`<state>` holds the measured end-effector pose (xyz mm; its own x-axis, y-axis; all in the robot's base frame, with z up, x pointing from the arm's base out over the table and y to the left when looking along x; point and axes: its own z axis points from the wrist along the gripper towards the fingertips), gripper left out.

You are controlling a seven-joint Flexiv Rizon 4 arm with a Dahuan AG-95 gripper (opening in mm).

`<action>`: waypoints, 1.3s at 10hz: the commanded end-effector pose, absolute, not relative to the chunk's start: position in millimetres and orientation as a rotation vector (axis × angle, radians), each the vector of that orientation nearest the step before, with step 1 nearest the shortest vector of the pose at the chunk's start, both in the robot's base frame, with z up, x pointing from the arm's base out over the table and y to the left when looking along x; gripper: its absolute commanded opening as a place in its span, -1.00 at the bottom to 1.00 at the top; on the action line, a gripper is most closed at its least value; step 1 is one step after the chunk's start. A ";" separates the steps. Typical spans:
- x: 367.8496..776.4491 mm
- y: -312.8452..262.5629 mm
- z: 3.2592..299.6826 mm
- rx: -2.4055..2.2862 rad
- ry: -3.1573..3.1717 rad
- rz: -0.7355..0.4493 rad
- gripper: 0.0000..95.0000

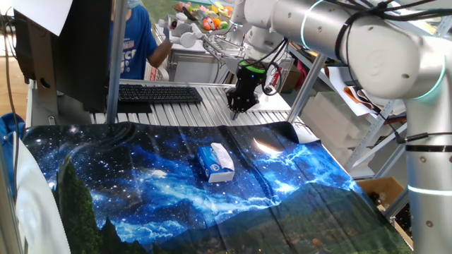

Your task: Pull out a napkin

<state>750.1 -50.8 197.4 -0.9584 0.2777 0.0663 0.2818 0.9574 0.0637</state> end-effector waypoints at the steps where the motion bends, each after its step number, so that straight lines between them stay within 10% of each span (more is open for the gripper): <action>1: 744.1 -50.6 196.1 -0.442 -3.063 -0.108 -1.00; 13: 745.3 -51.1 197.6 -0.461 -3.020 -0.115 -1.00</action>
